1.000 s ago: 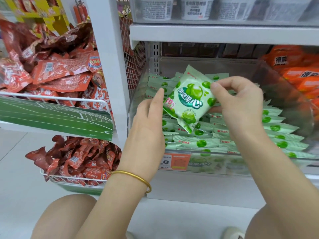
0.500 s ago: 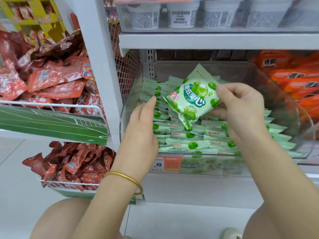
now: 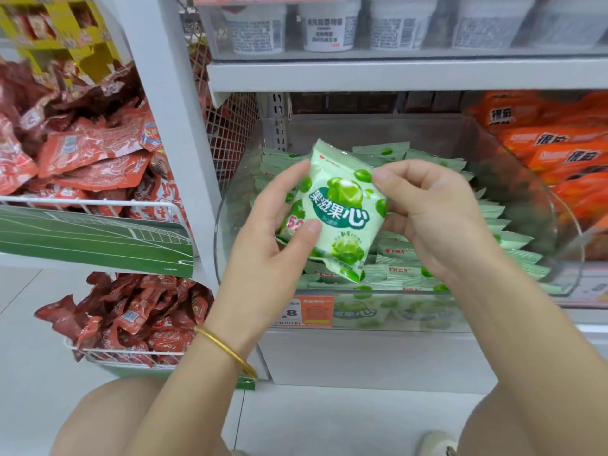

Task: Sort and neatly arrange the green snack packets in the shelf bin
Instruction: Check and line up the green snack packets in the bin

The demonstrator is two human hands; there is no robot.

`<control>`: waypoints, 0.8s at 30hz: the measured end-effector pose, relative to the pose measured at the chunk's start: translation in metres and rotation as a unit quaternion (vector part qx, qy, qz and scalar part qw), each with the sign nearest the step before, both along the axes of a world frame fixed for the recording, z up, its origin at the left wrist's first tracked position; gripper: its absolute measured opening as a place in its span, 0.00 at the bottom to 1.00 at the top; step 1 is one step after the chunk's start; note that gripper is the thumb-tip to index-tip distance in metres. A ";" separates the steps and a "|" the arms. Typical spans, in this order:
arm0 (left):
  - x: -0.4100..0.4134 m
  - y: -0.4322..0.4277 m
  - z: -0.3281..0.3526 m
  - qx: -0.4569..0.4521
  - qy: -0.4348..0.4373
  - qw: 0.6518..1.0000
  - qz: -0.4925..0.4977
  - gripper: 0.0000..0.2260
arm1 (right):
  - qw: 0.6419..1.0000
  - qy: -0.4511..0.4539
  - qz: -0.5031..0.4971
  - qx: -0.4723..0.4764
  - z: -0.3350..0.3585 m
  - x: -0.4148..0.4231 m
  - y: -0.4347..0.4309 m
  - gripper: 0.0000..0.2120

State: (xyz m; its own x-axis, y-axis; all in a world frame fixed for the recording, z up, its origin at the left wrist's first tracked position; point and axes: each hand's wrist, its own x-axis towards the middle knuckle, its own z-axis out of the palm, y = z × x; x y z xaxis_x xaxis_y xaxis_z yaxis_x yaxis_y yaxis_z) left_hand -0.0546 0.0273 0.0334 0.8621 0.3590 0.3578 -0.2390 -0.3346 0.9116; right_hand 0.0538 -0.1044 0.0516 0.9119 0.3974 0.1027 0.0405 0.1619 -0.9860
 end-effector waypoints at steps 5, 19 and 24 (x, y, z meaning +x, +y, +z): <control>0.000 0.001 -0.002 -0.011 -0.012 1.000 -0.003 0.22 | 0.996 0.009 0.083 -0.018 0.004 -0.004 -0.003 0.14; 0.000 0.000 -0.007 0.344 -0.050 0.921 0.177 0.14 | 0.999 0.026 0.029 0.033 -0.001 -0.011 0.007 0.04; -0.001 -0.008 -0.003 0.292 0.001 0.950 0.113 0.27 | 0.989 0.020 0.118 0.084 0.004 -0.018 0.005 0.13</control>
